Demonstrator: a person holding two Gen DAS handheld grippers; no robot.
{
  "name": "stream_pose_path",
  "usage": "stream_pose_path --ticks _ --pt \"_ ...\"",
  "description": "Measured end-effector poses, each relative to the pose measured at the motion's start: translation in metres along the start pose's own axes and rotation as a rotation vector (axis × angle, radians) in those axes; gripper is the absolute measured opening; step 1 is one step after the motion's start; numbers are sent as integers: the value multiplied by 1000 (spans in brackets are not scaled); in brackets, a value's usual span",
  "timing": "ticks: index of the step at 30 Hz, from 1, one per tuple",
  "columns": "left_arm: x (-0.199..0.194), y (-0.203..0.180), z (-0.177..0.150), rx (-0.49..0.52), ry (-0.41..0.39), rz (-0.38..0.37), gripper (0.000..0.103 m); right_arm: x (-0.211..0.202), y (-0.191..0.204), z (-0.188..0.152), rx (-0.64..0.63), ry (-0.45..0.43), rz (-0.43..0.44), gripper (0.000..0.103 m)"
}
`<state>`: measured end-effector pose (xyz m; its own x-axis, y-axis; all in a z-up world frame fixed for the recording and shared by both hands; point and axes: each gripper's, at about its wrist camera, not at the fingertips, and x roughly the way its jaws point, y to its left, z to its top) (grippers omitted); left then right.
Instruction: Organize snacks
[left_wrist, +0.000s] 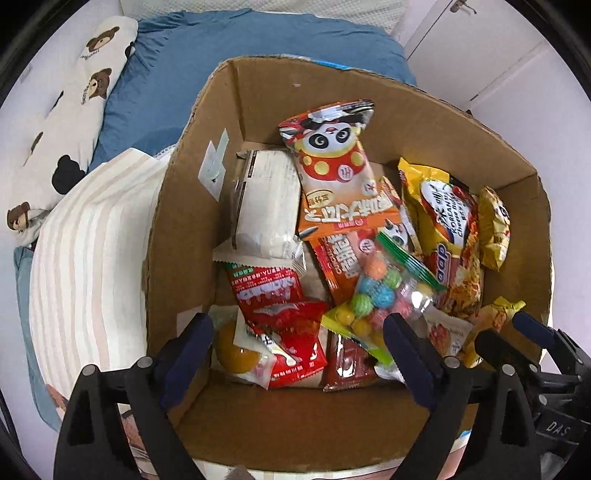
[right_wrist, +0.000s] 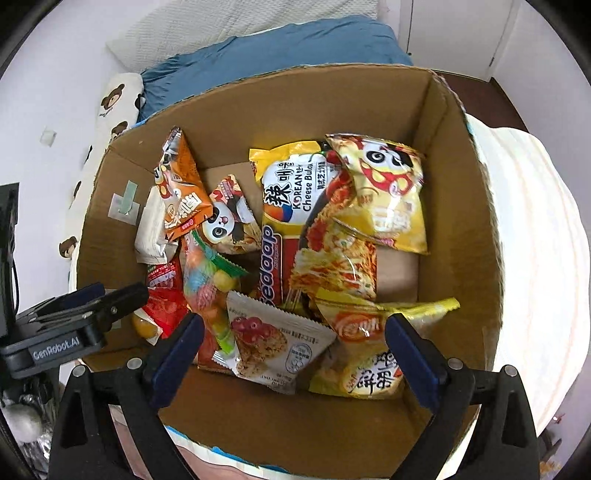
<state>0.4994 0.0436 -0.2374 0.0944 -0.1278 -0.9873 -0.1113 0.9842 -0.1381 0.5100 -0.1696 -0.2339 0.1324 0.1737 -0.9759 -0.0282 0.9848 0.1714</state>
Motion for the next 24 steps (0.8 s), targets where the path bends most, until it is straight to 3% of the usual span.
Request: stream_pose_path --ticks 11,18,24 --pt "-56 -21 -35 33 -141 21 94 -45 2 -28 2 -91 -2 100" --pt "-107 -30 -75 49 -299 67 94 -101 4 -71 -14 -220 7 100" --pt "-154 -37 -129 63 -424 67 94 -151 7 -121 -31 -322 21 100"
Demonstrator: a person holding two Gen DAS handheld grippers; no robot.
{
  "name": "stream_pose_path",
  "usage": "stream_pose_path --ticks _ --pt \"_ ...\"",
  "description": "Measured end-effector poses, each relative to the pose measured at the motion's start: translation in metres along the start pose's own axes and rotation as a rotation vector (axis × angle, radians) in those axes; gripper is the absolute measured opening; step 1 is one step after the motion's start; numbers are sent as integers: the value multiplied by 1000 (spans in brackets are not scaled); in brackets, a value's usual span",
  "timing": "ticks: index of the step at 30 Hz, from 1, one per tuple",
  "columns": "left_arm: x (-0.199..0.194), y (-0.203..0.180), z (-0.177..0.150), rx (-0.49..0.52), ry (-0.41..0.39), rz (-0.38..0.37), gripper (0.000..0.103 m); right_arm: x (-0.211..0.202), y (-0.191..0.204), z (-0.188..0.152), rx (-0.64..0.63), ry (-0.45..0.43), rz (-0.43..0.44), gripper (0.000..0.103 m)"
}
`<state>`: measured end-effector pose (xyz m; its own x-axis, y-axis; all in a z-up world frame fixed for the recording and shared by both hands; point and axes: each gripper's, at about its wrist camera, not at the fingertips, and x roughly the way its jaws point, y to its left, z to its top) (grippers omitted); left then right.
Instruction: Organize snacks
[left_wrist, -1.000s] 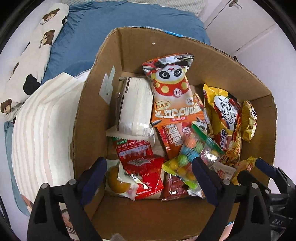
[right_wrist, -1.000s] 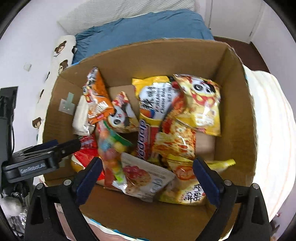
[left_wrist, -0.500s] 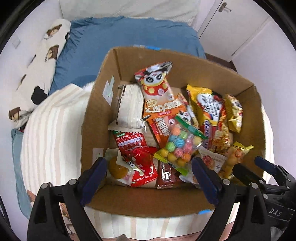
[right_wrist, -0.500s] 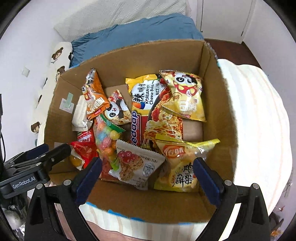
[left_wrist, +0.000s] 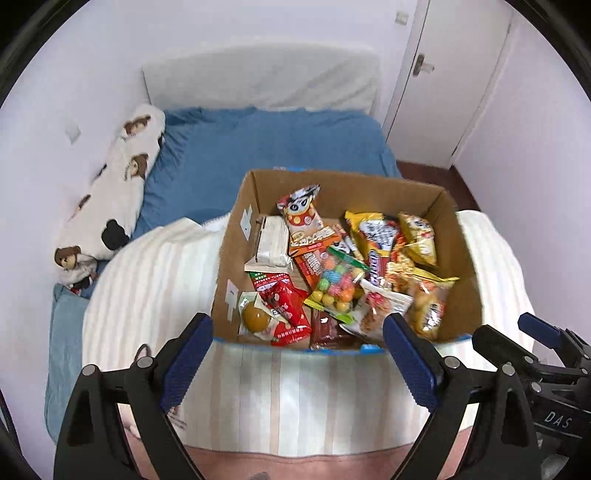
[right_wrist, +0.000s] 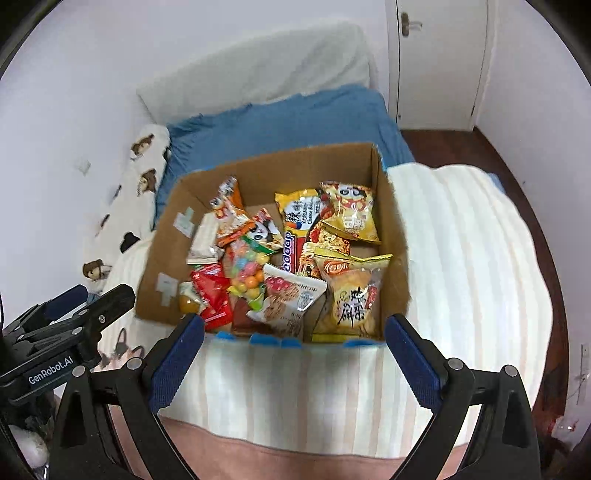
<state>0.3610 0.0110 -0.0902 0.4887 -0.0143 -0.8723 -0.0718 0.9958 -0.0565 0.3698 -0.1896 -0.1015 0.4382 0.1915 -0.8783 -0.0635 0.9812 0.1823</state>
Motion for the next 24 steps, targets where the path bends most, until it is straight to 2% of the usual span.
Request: stream_pose_path --ticks 10,13,19,24 --pt "-88 -10 -57 21 -126 1 94 -96 11 -62 -40 -129 7 102" --pt "-111 -11 -70 24 -164 23 103 -121 16 -81 -57 -164 -8 103" --pt "-153 -7 -92 17 -243 34 103 -171 22 -114 -77 -246 -19 103" --pt "-180 -3 -108 18 -277 35 103 -204 26 -129 -104 -286 -24 103"
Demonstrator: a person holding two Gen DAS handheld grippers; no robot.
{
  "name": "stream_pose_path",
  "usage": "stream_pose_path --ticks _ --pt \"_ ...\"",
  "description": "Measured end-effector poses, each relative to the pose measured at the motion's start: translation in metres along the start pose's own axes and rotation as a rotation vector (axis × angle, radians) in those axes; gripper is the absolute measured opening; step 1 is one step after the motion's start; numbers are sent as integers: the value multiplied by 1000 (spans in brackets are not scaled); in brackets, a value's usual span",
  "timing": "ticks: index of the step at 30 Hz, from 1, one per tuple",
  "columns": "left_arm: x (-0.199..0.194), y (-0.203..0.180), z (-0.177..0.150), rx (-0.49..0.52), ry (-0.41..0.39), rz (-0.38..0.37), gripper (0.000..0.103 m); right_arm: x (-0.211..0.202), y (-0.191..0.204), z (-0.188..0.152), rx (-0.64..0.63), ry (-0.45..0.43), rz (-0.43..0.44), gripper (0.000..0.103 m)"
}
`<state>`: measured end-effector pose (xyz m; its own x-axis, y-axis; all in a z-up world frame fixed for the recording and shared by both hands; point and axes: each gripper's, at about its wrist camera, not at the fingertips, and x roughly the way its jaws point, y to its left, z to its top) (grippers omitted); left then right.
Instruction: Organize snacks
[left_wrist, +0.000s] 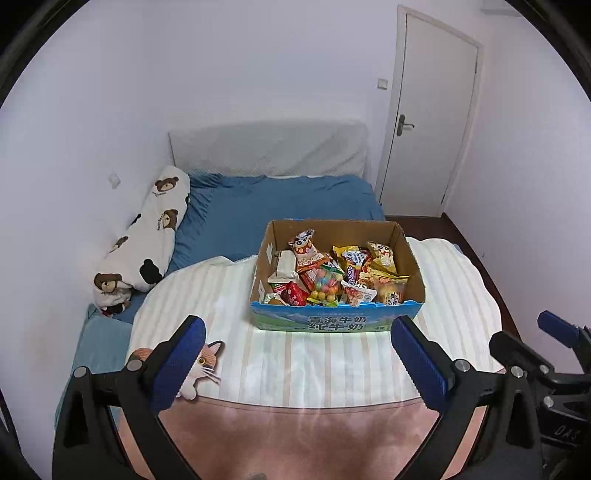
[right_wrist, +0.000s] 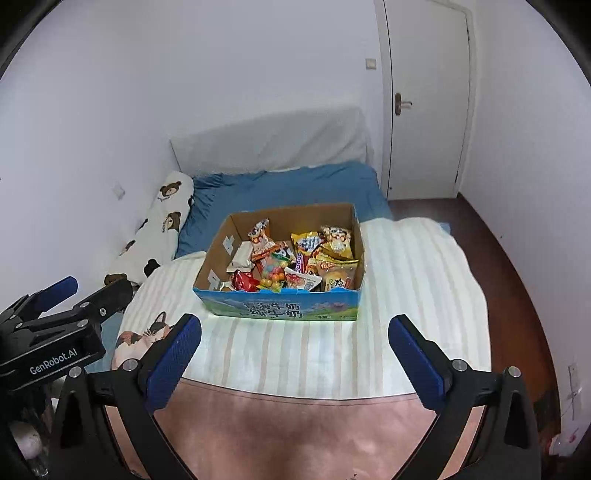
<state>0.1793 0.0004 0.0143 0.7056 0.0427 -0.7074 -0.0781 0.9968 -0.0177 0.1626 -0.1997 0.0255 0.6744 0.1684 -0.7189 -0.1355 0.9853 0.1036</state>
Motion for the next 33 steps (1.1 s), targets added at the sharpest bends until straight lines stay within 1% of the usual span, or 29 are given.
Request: stream_pose_path --ticks 2,6,9,11,21,24,27,33 --pt "-9 2 -4 0 -9 4 103 -13 3 -2 -13 -15 -2 103" --pt "-22 4 -10 -13 -21 3 103 -26 5 -3 -26 -32 -1 103" --pt "-25 3 -12 -11 -35 11 103 -27 5 0 -32 -46 -12 103" --pt "-20 2 -12 -10 -36 16 103 -25 4 3 -35 -55 -19 103" --pt "16 1 -6 -36 -31 60 103 8 -11 18 -15 -62 -83 103" --pt "25 -1 -2 -30 -34 74 103 19 -16 23 -5 -64 -105 103" --pt "39 -3 3 -21 -20 84 103 31 -19 30 0 -63 -119 103" --pt "56 -7 9 -3 -7 99 103 53 -23 36 16 -42 -130 103"
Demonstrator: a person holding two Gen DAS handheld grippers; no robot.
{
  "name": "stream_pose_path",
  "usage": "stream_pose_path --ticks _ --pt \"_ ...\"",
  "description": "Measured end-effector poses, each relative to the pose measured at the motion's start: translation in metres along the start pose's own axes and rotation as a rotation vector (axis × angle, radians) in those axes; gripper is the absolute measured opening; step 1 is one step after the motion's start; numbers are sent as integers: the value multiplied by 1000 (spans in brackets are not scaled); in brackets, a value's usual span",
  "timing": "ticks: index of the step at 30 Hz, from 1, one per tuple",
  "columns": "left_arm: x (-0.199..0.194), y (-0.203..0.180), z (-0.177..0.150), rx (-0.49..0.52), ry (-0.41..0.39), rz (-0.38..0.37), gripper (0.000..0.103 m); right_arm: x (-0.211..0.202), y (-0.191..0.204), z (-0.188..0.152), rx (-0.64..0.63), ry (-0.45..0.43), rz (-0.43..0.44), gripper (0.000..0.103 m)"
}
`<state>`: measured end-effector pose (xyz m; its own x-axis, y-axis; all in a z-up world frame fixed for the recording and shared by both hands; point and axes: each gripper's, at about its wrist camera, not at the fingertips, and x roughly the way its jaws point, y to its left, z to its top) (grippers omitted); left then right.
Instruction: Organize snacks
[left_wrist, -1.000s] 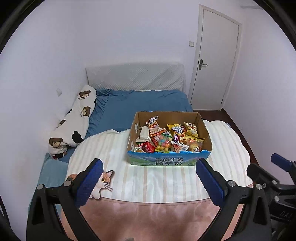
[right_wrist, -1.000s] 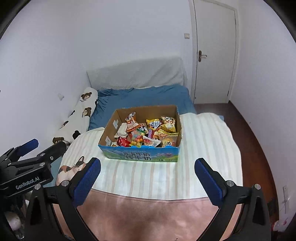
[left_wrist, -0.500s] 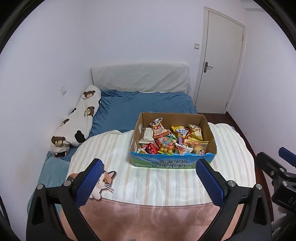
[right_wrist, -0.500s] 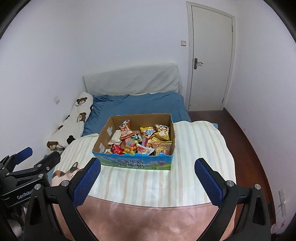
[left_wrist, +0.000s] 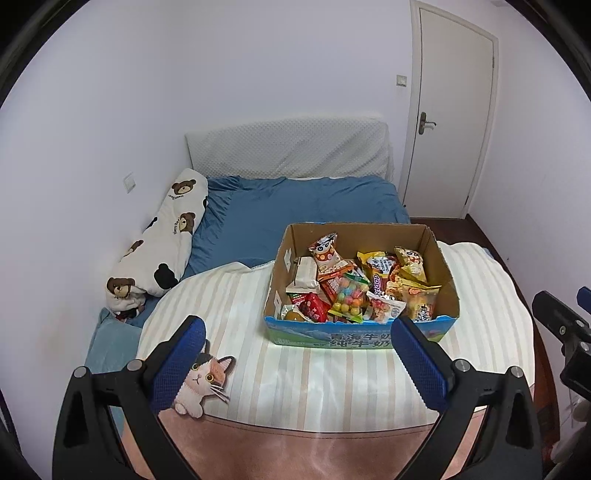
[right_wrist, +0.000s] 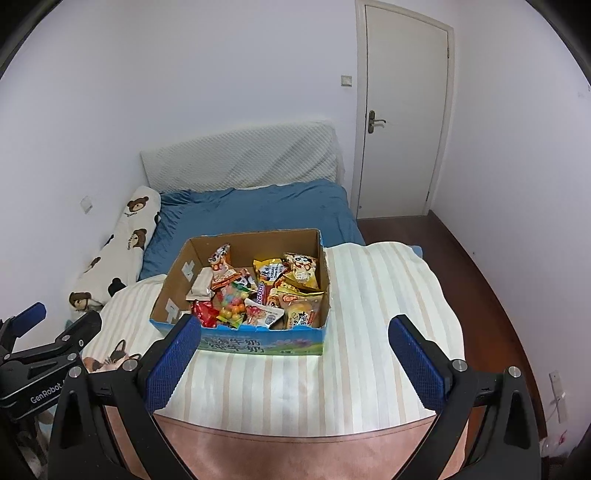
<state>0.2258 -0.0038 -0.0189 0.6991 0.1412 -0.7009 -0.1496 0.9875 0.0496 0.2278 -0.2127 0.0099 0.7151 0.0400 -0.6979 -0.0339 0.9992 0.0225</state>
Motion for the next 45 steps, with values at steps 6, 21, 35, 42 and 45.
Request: stream_pose_path --ticks 6,21,35,42,45 --pt "9 -3 2 7 14 0 103 16 0 -2 9 25 -12 103" --pt "13 -7 1 15 23 -12 103 26 -1 -11 22 64 -10 103" --pt "7 -7 2 25 7 -24 103 24 -2 -16 34 74 -2 103" --pt "6 -8 2 25 2 -25 103 25 -2 -15 32 73 0 103" --pt "7 -8 2 26 3 -24 103 24 -2 -16 34 72 0 103"
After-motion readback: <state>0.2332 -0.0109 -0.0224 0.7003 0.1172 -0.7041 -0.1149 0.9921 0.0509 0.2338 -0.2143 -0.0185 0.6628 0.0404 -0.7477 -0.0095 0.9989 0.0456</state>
